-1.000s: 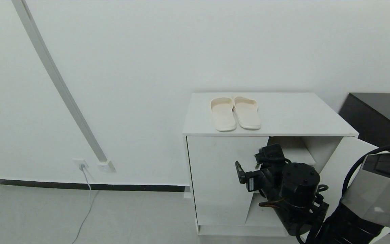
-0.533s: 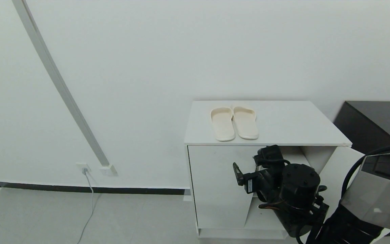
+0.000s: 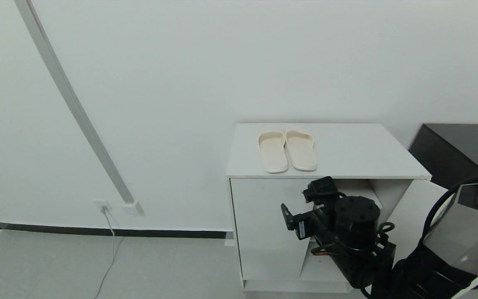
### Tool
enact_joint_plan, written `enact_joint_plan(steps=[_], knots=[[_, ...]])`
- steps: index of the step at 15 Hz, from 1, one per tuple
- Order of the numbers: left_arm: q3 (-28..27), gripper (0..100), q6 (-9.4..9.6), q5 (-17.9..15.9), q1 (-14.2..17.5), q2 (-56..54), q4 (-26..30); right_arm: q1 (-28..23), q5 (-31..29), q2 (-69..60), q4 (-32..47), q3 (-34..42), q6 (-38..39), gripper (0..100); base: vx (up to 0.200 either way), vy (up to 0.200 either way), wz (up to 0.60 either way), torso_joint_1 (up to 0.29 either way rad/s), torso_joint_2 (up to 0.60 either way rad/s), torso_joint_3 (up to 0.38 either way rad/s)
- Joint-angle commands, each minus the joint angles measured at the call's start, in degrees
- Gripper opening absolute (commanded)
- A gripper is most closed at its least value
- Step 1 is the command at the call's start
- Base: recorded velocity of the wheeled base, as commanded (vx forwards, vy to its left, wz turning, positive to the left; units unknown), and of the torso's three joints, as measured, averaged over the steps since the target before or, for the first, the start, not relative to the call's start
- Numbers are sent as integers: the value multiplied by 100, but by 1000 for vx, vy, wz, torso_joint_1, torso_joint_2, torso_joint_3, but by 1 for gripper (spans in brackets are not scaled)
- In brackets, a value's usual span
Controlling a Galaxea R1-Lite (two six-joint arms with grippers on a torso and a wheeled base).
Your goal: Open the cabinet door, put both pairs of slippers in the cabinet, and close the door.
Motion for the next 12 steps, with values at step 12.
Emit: enact_joint_plan(steps=[12], knots=[[1,0,24,2,-2,7,-1,64,-319,-880,3622,-2335,1139,100,17,0,0,0,0,0]])
